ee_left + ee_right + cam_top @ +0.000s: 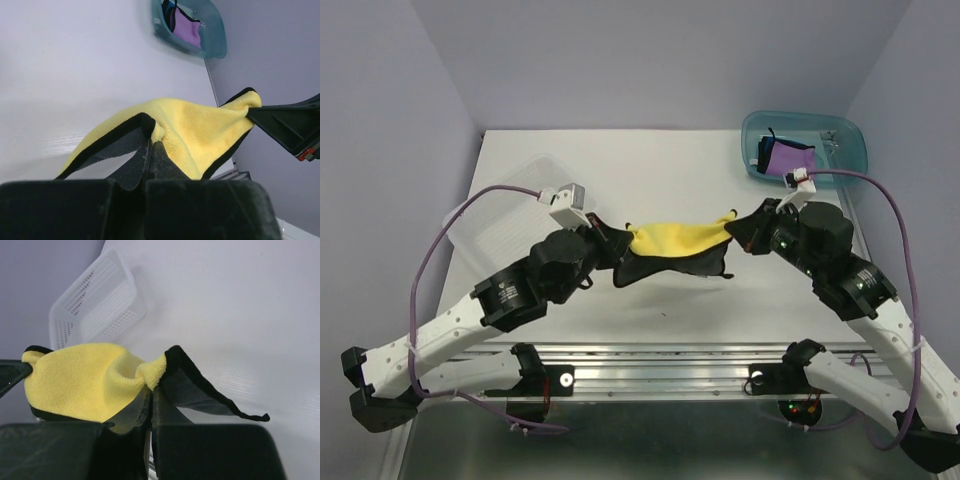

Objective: Fold and stack the towels
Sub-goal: Flatten out the crumpled towel

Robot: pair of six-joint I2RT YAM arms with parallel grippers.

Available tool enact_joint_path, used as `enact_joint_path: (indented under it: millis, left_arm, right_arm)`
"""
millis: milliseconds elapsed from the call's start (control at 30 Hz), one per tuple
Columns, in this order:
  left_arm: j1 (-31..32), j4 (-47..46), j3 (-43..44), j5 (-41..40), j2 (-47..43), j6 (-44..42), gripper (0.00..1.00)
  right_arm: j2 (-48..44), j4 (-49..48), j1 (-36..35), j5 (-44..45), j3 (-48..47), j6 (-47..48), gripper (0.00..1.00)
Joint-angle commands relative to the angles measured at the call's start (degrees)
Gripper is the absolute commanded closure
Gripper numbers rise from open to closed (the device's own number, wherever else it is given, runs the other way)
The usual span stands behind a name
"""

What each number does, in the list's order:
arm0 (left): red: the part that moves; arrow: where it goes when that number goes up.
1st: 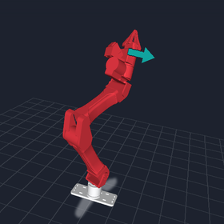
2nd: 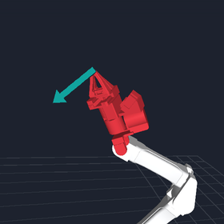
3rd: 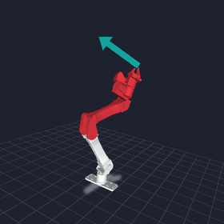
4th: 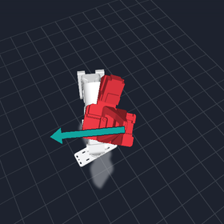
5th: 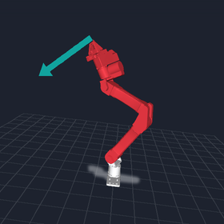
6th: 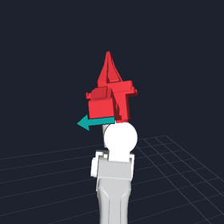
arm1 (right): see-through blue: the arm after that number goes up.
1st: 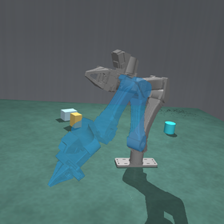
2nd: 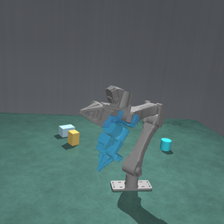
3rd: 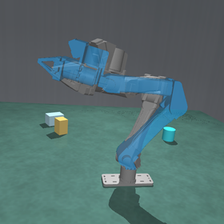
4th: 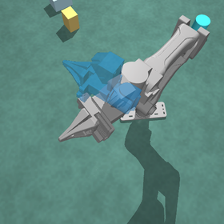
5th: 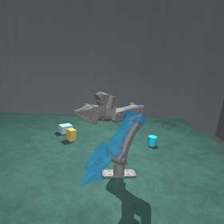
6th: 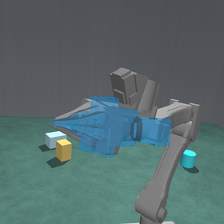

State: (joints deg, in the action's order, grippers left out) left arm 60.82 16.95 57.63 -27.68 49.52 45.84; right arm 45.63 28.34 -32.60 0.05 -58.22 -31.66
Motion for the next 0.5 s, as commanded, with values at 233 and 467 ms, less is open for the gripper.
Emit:
enact_joint_path:
  millis: [233,467]
  left_arm:
    - [0.4,-3.1,-5.2,15.1,-8.4,3.8,1.0]
    - [2.2,-4.8,-7.3,18.2,-6.7,6.3,1.0]
  right_arm:
    - [-8.9,12.4,0.2,-10.0,-3.6,-6.6,0.99]
    - [-13.6,14.7,0.2,-8.1,-1.6,-8.7,0.99]
